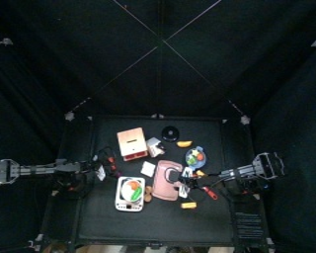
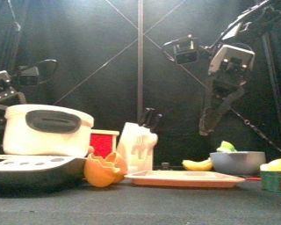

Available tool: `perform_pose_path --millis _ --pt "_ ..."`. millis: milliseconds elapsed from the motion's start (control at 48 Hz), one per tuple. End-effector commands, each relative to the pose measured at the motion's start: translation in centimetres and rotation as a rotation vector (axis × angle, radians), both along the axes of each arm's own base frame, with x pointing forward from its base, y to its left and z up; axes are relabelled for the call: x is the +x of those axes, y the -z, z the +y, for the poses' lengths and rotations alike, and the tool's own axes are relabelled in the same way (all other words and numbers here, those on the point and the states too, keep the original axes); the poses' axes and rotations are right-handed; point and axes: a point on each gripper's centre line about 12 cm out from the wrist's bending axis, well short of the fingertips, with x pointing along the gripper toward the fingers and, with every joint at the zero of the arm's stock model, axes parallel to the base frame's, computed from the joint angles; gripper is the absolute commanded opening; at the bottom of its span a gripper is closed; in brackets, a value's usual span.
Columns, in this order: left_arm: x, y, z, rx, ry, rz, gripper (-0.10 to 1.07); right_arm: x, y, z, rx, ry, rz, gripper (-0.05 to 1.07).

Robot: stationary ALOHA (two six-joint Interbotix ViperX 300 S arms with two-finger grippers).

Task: Grab egg

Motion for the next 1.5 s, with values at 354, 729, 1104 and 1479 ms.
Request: perform_pose_path --millis 354,729,1104,1479 --pt "2.4 -3.0 -2.0 0.089 0.165 -0.196 0.94 5.8 -5.5 0.6 -0.061 -0.08 -0.208 0.89" --pt "2.4 -2.6 -4.8 0.067 0.309 -0.167 0.94 12.0 -6.2 2.0 -0.037 -0.125 -0.318 0.89" --pt "1.5 -1.5 -7.3 -0.063 0.369 -0.063 0.94 17.3 -5.1 2.9 -0.025 -0.132 -0.352 0.89" --pt "1.3 -1.4 -7.9 -0.079 0.393 -0.059 0.94 20.7 -3.1 3.3 -0.027 -0.132 -0.351 0.89"
